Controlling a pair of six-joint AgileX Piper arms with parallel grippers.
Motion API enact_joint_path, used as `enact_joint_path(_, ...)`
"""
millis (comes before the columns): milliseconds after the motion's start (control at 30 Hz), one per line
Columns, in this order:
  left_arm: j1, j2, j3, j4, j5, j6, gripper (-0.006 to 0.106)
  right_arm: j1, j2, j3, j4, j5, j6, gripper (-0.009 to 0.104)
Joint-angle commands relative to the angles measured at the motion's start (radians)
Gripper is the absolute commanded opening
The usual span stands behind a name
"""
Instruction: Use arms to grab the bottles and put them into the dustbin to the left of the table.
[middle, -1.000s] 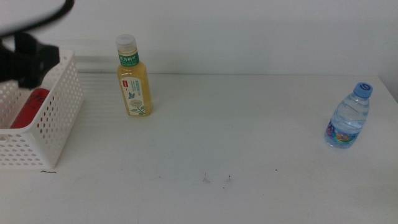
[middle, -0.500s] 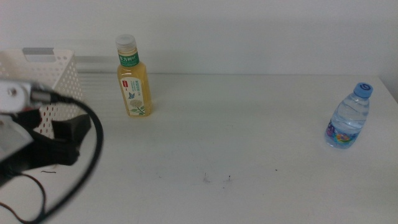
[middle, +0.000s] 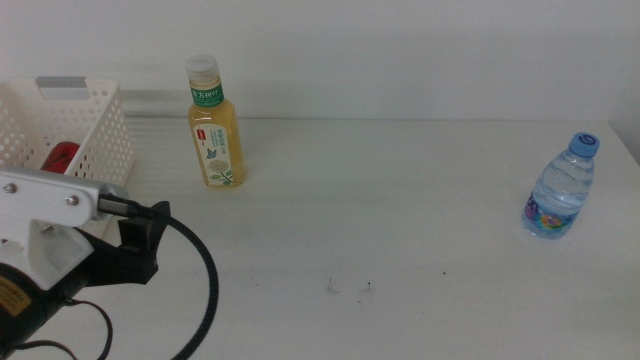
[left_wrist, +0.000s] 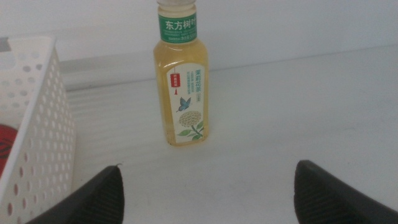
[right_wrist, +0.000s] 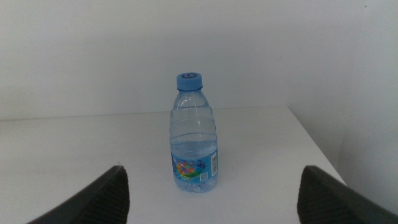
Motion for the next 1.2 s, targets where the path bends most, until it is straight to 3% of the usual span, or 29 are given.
enact_joint_path(0, -0.003, 0.022, 0.0, 0.016, -0.04, 0.003, 0.094, -0.009, -0.004, 0.003, -0.006, -0.008, -0.004, 0.093)
enact_joint_path(133, -0.003, 0.072, 0.0, 0.005, -0.112, 0.001, 0.094, -0.009, -0.004, 0.003, -0.006, -0.008, -0.004, 0.093)
enact_joint_path(733, -0.003, 0.635, -0.004, -0.059, -0.906, -0.025, 0.094, -0.009, -0.004, 0.003, -0.006, -0.008, -0.004, 0.093)
enact_joint_path(1167, -0.003, 0.799, -0.192, -0.054, -0.853, 0.028, 0.094, -0.009, -0.004, 0.003, -0.006, -0.008, -0.004, 0.093)
